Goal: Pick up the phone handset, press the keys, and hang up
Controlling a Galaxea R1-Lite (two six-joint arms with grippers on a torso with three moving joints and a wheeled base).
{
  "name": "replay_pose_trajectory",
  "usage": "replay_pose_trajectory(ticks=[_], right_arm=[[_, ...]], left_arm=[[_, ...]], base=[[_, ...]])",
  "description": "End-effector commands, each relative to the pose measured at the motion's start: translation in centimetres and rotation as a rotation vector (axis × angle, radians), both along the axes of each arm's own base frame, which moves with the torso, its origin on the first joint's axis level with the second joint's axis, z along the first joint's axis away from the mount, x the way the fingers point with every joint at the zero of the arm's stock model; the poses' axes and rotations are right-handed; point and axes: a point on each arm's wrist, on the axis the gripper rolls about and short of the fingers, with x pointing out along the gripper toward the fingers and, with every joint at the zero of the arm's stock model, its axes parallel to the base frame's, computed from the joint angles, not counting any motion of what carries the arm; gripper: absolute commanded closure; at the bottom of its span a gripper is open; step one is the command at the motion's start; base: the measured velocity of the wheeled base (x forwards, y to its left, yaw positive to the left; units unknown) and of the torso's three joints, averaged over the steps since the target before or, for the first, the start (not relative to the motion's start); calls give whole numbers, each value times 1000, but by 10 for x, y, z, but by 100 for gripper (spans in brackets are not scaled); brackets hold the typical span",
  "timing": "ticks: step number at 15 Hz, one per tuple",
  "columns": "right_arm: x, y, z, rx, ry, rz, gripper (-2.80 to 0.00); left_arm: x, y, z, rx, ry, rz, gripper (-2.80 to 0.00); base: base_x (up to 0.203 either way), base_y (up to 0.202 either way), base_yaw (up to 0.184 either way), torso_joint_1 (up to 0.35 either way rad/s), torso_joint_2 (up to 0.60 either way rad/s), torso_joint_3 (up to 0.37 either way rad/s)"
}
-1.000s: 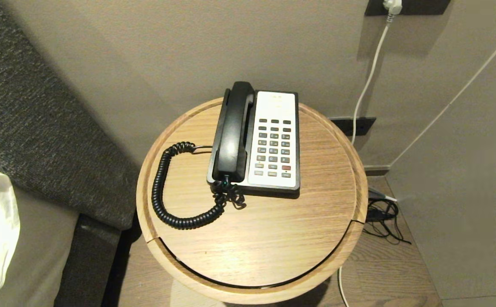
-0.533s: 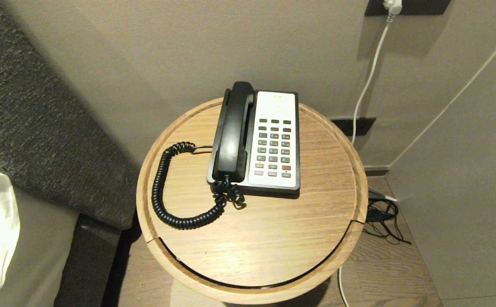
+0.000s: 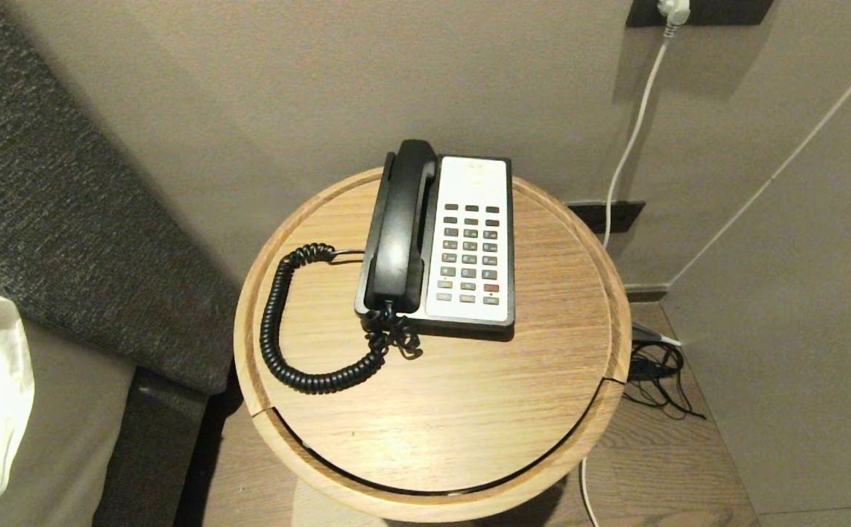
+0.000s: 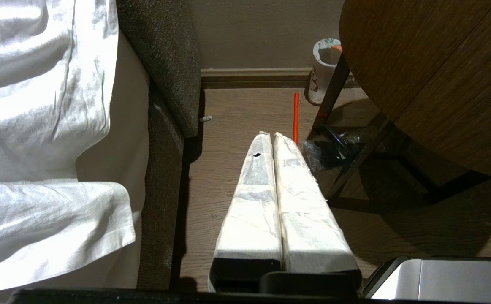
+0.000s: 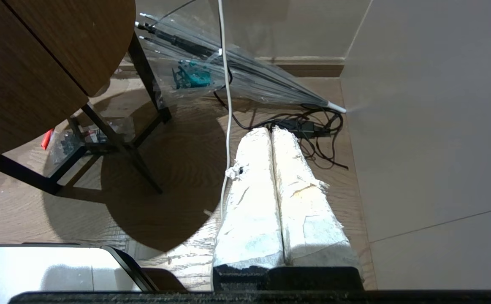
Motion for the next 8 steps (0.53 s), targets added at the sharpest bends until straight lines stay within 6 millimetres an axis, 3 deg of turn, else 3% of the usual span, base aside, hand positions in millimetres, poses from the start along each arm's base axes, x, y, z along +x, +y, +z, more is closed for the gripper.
replay_pose_trajectory(ticks=[1, 8], right_arm=[[0, 0, 0, 0, 3, 1, 0], [0, 0, 0, 0, 2, 1, 0]], left_arm=[[0, 0, 0, 0, 1, 1, 0], [0, 0, 0, 11, 4, -3, 0]], base=[[0, 0, 0, 0, 0, 0], [0, 0, 0, 0, 0, 0]])
